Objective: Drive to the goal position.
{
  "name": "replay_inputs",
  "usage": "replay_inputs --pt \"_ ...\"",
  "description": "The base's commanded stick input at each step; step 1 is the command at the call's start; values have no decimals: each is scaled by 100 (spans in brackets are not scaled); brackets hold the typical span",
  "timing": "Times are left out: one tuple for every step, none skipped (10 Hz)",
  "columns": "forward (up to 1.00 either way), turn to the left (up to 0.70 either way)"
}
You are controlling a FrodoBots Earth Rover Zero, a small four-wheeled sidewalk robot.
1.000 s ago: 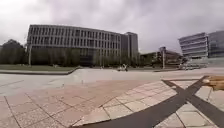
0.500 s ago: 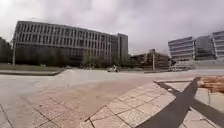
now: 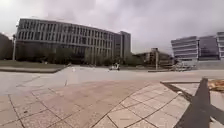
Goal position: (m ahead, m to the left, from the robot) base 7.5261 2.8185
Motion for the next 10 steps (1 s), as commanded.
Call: replay_inputs --pt "70 0" --pt "70 0" --pt "70 0" --pt "70 0" --pt "70 0" --pt "70 0" --pt "70 0" --pt "70 0" --pt "70 8" --pt "70 30"
